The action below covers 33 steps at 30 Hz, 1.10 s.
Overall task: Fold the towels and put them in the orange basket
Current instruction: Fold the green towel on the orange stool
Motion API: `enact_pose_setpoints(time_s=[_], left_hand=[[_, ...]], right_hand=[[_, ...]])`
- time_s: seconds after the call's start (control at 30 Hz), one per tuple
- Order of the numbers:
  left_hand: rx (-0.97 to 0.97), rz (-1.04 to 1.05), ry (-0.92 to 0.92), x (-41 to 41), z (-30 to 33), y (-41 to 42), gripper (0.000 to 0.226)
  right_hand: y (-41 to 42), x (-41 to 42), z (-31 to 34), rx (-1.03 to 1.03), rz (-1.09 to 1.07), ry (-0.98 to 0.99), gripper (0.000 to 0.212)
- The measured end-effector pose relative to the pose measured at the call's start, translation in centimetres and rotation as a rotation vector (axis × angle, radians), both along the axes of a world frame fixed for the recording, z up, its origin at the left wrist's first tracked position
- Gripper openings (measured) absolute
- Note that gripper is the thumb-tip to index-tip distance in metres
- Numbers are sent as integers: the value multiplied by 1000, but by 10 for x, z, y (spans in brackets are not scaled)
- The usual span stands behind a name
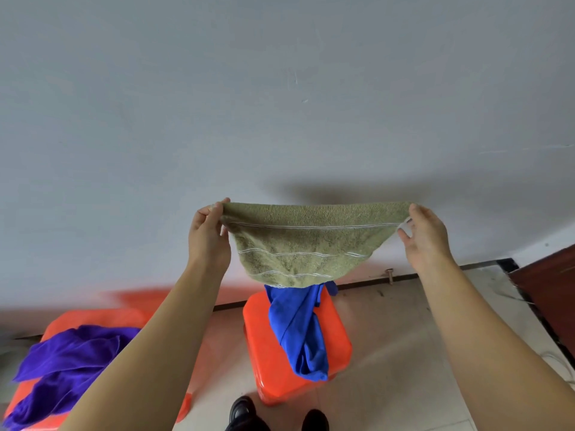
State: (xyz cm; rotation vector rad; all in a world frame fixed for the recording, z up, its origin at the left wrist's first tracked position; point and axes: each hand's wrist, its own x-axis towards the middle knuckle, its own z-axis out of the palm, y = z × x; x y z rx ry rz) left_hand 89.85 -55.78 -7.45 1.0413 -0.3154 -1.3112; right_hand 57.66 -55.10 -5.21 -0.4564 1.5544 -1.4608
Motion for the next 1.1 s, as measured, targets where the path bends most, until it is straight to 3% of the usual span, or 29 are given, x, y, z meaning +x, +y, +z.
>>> enact_pose_setpoints(time_s=[0.37, 0.67, 0.77, 0.93, 1.0, 1.1], left_hand=[[97, -9, 26, 12, -37, -57, 12], [222, 30, -20, 11, -70, 40, 18], [341, -116, -448, 17, -111, 96, 7], [444, -263, -1020, 15, -179, 175, 35], [543, -297, -1016, 15, -199, 192, 31], [645, -313, -842, 12, -212, 197, 32]], right_hand=[[-49, 4, -40, -33, 42, 199, 18], [20, 7, -94, 114, -36, 343, 11], [71, 6, -127, 200, 16, 407, 12], [151, 4, -185, 426, 89, 426, 18], [171, 4, -207, 517, 118, 443, 19], [179, 2, -235, 596, 156, 453, 17]])
